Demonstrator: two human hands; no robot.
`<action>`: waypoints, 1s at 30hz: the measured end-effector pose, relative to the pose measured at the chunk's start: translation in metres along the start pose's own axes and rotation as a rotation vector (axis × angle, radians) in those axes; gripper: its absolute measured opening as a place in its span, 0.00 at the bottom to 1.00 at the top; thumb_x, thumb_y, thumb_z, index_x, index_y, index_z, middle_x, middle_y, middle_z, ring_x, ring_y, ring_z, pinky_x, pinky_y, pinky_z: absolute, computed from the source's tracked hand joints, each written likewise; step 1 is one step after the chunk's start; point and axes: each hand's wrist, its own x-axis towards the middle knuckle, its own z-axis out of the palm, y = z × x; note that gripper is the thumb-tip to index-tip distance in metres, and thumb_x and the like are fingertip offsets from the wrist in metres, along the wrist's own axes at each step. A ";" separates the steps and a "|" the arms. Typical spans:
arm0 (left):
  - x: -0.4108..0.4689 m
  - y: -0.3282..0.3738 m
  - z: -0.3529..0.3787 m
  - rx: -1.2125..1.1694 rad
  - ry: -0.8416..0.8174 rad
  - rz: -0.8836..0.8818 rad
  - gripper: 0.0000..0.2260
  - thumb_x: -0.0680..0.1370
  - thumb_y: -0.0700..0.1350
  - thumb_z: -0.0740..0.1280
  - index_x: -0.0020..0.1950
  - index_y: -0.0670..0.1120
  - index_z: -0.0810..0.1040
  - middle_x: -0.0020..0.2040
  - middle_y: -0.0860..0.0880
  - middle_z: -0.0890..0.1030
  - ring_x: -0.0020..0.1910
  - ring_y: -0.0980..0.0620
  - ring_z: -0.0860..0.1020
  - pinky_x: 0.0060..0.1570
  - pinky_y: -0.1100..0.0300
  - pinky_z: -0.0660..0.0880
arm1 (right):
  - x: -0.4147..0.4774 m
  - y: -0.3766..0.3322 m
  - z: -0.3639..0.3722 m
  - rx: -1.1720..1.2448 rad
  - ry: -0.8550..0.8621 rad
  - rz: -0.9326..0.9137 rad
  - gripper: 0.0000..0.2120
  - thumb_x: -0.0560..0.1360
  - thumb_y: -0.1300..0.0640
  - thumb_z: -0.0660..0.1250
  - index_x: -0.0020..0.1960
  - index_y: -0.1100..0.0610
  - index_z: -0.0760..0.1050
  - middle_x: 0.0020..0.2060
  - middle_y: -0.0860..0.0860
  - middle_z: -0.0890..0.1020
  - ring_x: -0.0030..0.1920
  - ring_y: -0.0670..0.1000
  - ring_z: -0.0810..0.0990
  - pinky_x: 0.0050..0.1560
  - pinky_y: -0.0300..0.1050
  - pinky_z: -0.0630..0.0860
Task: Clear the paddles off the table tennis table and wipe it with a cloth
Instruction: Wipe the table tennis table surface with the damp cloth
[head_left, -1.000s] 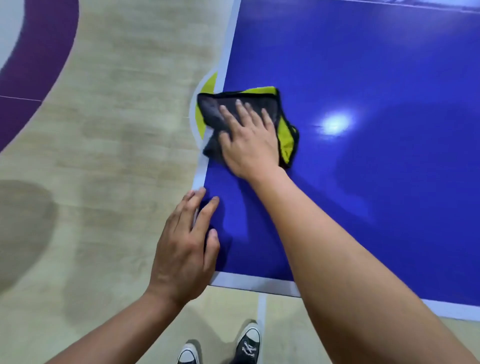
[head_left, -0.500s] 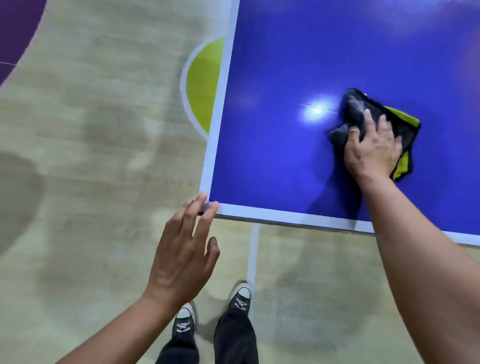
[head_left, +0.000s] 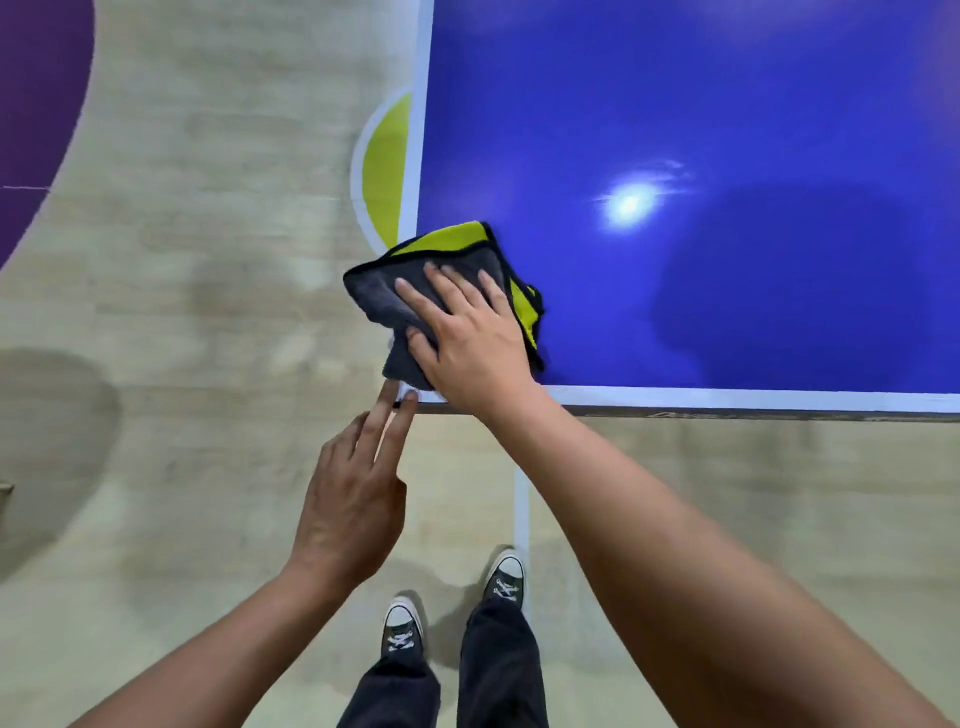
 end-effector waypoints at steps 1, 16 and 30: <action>0.001 0.001 -0.001 0.020 0.001 0.001 0.43 0.67 0.32 0.66 0.82 0.44 0.57 0.83 0.46 0.53 0.66 0.39 0.72 0.60 0.46 0.71 | -0.008 0.011 -0.003 0.007 0.006 0.022 0.25 0.82 0.44 0.56 0.79 0.43 0.66 0.79 0.50 0.66 0.79 0.49 0.62 0.80 0.53 0.50; 0.000 0.029 -0.023 0.147 -0.274 -0.127 0.46 0.74 0.41 0.62 0.81 0.47 0.33 0.79 0.48 0.28 0.63 0.41 0.70 0.57 0.51 0.70 | -0.095 0.174 -0.067 -0.069 -0.076 0.608 0.27 0.82 0.44 0.56 0.80 0.44 0.61 0.78 0.53 0.65 0.76 0.55 0.63 0.72 0.64 0.58; 0.016 0.043 -0.070 0.178 -0.395 -0.196 0.31 0.80 0.49 0.57 0.82 0.49 0.50 0.83 0.47 0.49 0.66 0.42 0.70 0.63 0.51 0.68 | -0.102 0.123 -0.104 -0.070 -0.271 0.622 0.21 0.78 0.54 0.65 0.71 0.53 0.71 0.60 0.59 0.74 0.60 0.63 0.72 0.56 0.59 0.71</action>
